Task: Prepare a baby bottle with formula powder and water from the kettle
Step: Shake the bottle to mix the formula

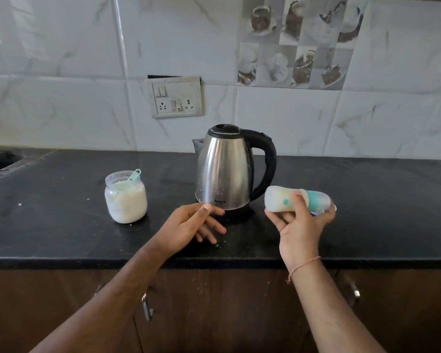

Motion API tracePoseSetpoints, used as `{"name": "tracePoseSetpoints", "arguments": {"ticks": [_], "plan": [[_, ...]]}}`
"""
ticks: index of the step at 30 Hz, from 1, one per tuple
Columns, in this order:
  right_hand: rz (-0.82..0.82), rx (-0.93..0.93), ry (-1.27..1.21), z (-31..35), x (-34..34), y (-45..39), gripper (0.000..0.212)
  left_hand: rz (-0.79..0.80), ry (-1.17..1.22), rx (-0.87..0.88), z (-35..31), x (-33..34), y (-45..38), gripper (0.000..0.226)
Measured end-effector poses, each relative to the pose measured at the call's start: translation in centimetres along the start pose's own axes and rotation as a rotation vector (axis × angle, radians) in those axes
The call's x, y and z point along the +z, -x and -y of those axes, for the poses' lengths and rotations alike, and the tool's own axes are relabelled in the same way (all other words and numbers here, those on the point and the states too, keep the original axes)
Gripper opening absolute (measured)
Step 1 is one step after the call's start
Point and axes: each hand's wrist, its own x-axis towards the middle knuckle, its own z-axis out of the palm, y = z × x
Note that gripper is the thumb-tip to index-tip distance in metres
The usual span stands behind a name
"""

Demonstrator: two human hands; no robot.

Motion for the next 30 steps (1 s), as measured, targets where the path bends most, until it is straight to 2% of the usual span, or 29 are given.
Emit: {"name": "tracePoseSetpoints", "arguments": {"ticks": [3, 4, 5, 7, 8, 11, 12, 16, 17, 19, 20, 21, 24, 28, 29, 30], "plan": [[0.271, 0.076, 0.338, -0.8, 0.0, 0.8, 0.072, 0.078, 0.044, -0.032, -0.3, 0.1, 0.4, 0.051], [0.290, 0.063, 0.381, -0.8, 0.3, 1.1, 0.075, 0.100, 0.065, -0.042, -0.4, 0.0, 0.5, 0.051], [0.227, 0.030, 0.337, -0.8, 0.6, 1.0, 0.075, 0.121, 0.084, -0.048, -0.5, -0.2, 0.5, 0.051], [0.026, -0.002, 0.089, -0.5, 0.5, 0.4, 0.070, 0.163, 0.133, -0.048, -0.5, -0.5, 0.6, 0.049], [-0.001, 0.007, 0.050, -0.3, 0.5, 0.2, 0.067, 0.167, 0.169, -0.040, -0.4, -0.7, 0.6, 0.048], [0.252, 0.061, 0.329, -1.0, 0.5, 1.1, 0.070, 0.136, 0.260, -0.040, -0.1, -0.9, 0.6, 0.041], [0.278, 0.053, 0.368, -1.0, 0.7, 1.3, 0.074, 0.127, 0.279, -0.038, -0.1, -0.9, 0.5, 0.039], [0.002, 0.006, 0.083, -0.7, 0.7, 0.0, 0.070, 0.186, 0.153, -0.015, 0.2, -0.6, 0.3, 0.036], [0.040, 0.023, 0.117, -0.7, 0.7, 0.1, 0.069, 0.200, 0.123, -0.018, 0.1, -0.5, 0.4, 0.035], [0.247, 0.074, 0.322, -1.3, 0.7, 0.7, 0.071, 0.217, 0.091, -0.034, 0.0, -0.6, 0.5, 0.034], [0.300, 0.079, 0.372, -1.4, 0.9, 1.2, 0.074, 0.214, 0.093, -0.034, -0.1, -0.6, 0.6, 0.032], [0.290, 0.064, 0.372, -1.4, 1.0, 1.0, 0.075, 0.200, 0.109, -0.027, -0.2, -0.7, 0.5, 0.032], [0.091, 0.051, 0.126, -1.0, 1.0, 0.3, 0.069, 0.149, 0.197, -0.006, -0.2, -0.6, 0.6, 0.037], [0.310, 0.100, 0.346, -1.5, 1.4, 1.2, 0.069, 0.148, 0.186, -0.006, 0.4, -0.4, 0.4, 0.036], [0.272, 0.070, 0.320, -1.6, 1.5, 0.9, 0.067, 0.147, 0.181, -0.005, 0.4, -0.4, 0.3, 0.036], [0.167, 0.040, 0.210, -1.4, 1.4, 0.5, 0.064, 0.141, 0.182, -0.004, 0.2, -0.4, 0.3, 0.036]]}}
